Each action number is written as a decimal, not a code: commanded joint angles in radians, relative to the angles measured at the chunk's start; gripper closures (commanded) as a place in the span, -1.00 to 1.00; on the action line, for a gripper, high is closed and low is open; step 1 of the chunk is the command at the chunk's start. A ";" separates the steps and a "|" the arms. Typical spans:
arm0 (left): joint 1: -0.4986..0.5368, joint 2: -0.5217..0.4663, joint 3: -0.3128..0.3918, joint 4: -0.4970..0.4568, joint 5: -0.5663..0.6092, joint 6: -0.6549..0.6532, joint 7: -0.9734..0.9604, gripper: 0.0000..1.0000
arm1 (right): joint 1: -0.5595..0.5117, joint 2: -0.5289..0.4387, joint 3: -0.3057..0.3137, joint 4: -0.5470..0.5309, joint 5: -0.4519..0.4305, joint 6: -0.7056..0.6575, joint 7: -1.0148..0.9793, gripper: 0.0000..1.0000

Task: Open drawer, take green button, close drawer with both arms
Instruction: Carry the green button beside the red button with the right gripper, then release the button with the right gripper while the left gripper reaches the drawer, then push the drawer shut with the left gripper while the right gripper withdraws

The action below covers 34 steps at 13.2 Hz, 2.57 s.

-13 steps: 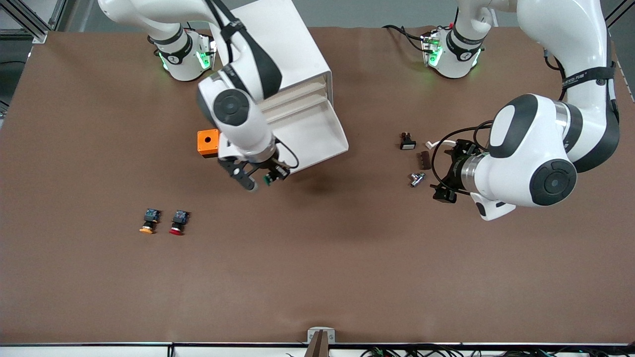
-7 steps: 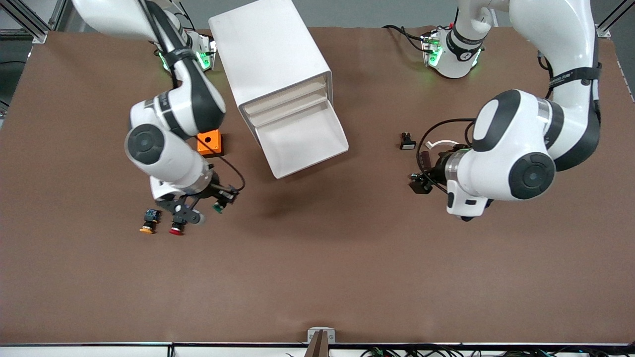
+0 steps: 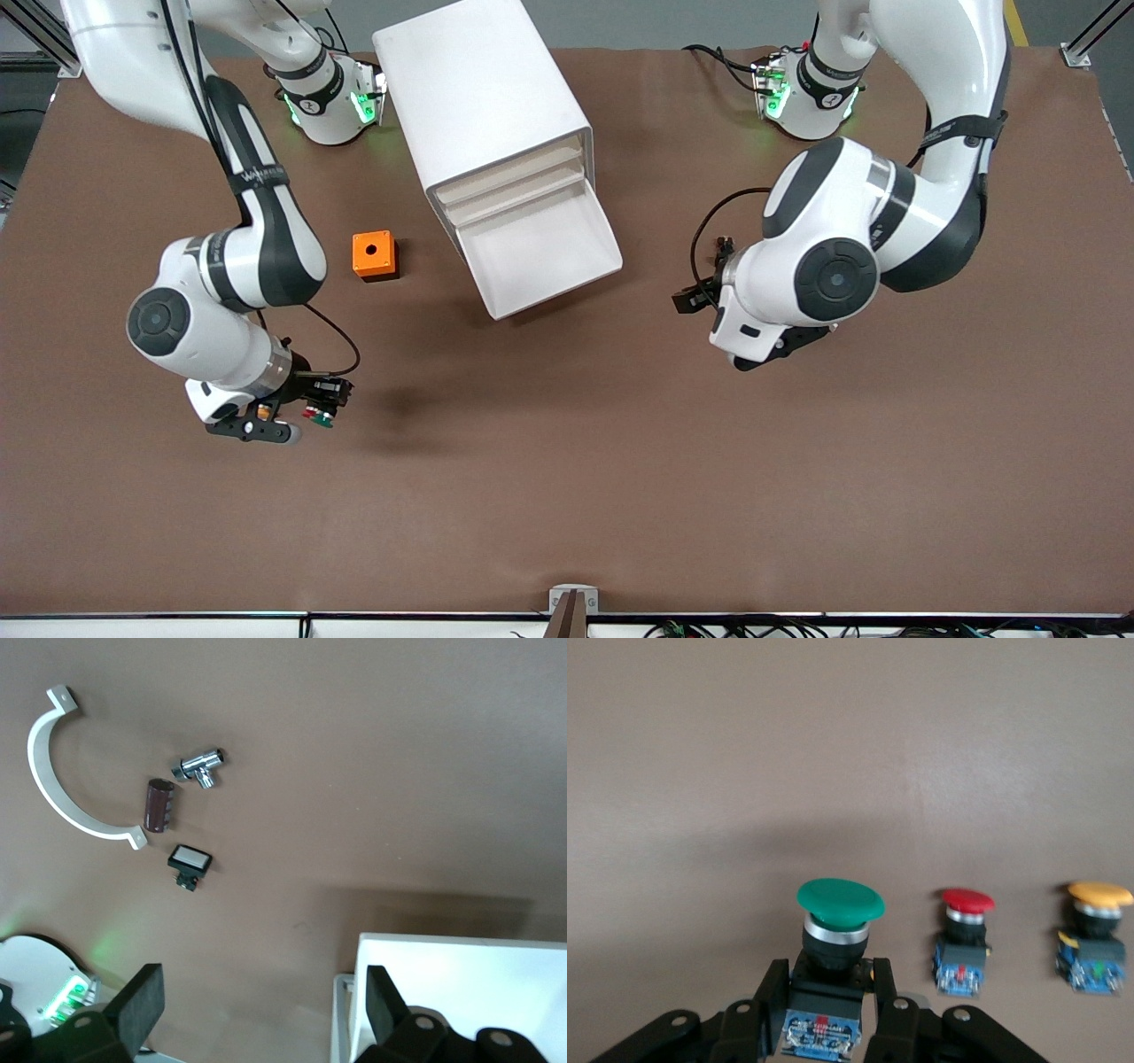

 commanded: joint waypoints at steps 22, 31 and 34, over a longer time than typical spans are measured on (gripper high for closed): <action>-0.228 0.225 -0.063 -0.262 0.063 0.770 -0.089 -0.99 | -0.091 -0.024 0.014 0.037 -0.033 0.056 -0.104 -1.00; -0.275 0.215 -0.195 -0.260 0.050 0.645 -0.255 -0.99 | -0.135 -0.372 -0.090 0.018 -0.074 -0.290 -0.159 -1.00; -0.290 0.226 -0.238 -0.260 0.050 0.642 -0.304 -0.99 | -0.139 -0.477 -0.102 0.017 -0.074 -0.422 -0.158 -1.00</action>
